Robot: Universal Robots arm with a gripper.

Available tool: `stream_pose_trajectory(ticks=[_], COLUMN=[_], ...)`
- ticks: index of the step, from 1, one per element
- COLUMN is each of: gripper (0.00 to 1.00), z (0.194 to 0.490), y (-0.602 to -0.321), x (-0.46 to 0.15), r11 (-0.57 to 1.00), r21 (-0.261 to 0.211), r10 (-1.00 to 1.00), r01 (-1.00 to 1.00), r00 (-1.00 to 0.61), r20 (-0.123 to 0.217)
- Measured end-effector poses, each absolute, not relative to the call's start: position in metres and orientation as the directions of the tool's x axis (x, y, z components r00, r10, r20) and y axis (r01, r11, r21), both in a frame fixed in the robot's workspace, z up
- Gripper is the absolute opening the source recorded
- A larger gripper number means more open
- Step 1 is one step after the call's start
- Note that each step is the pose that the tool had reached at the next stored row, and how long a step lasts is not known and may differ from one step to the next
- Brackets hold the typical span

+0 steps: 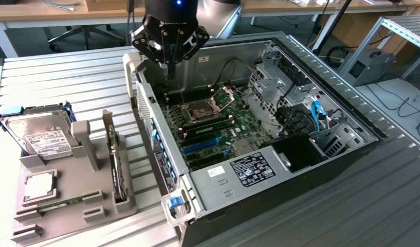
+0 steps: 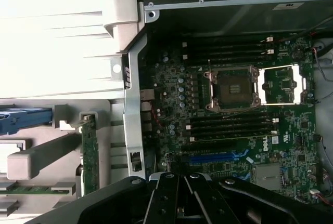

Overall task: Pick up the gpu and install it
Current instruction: 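Reach for the gpu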

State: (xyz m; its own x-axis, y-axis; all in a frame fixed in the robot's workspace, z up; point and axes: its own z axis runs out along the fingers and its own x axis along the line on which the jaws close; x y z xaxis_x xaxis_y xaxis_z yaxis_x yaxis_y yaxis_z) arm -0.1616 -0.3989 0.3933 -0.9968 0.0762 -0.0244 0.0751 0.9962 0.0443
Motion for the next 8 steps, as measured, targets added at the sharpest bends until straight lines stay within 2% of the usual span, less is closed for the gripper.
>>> stream_pose_trajectory(ticks=[8], gripper=[0.11], z=[0.3933], y=[-0.3989], x=[-0.1644], r11=[0.996], r21=[0.044], r10=[0.076], r01=[0.075], r00=[-0.997], r20=[-0.024])
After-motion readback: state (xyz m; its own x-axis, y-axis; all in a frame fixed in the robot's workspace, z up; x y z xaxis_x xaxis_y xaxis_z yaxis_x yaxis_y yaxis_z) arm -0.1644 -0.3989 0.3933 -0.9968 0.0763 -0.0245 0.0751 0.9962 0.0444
